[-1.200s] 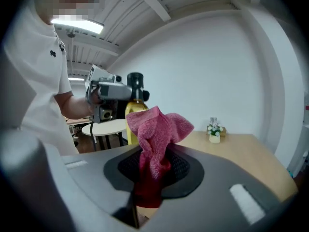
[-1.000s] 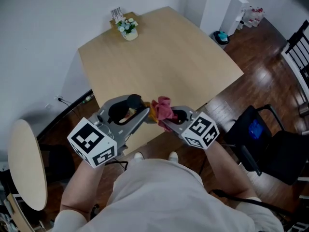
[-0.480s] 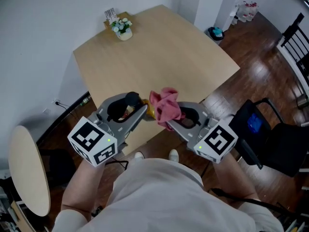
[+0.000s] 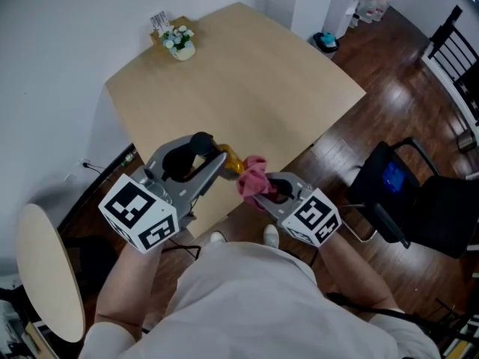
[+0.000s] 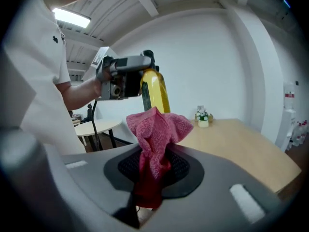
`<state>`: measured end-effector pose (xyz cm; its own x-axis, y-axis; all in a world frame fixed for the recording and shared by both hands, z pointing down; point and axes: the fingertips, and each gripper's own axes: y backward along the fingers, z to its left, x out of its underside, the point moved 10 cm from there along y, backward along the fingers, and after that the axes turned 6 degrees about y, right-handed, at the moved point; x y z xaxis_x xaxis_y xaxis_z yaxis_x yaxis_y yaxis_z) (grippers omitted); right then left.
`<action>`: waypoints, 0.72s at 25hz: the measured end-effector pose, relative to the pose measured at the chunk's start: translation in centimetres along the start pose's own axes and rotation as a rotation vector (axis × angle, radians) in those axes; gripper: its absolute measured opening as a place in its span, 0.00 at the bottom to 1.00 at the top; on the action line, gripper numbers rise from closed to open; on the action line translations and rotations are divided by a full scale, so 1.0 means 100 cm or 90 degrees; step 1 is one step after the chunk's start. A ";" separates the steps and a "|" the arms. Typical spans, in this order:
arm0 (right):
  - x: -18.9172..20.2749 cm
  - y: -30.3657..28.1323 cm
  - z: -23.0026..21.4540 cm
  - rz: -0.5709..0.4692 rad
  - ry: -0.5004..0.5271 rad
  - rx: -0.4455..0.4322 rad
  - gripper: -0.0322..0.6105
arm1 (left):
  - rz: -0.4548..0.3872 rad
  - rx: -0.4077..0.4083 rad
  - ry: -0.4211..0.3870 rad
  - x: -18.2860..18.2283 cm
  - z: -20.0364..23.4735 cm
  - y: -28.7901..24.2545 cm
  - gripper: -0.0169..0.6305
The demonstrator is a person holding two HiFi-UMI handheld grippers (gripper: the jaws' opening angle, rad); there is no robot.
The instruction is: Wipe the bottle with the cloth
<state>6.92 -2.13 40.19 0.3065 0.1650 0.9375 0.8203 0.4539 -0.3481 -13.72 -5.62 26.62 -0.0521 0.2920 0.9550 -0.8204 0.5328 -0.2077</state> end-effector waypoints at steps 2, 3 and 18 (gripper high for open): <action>0.017 0.004 0.001 0.014 -0.018 0.007 0.19 | -0.002 -0.002 0.008 0.000 0.001 0.000 0.26; 0.022 0.008 0.002 0.015 -0.024 0.013 0.19 | -0.002 -0.005 0.009 0.000 0.001 -0.001 0.26; 0.026 0.111 -0.005 0.012 -0.054 0.085 0.19 | 0.042 -0.155 0.017 0.077 0.040 -0.042 0.26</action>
<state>17.06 2.87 38.78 0.2754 0.2451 0.9296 0.7411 0.5618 -0.3677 -12.93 -8.77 35.66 -0.0841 0.3514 0.9324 -0.6538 0.6867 -0.3178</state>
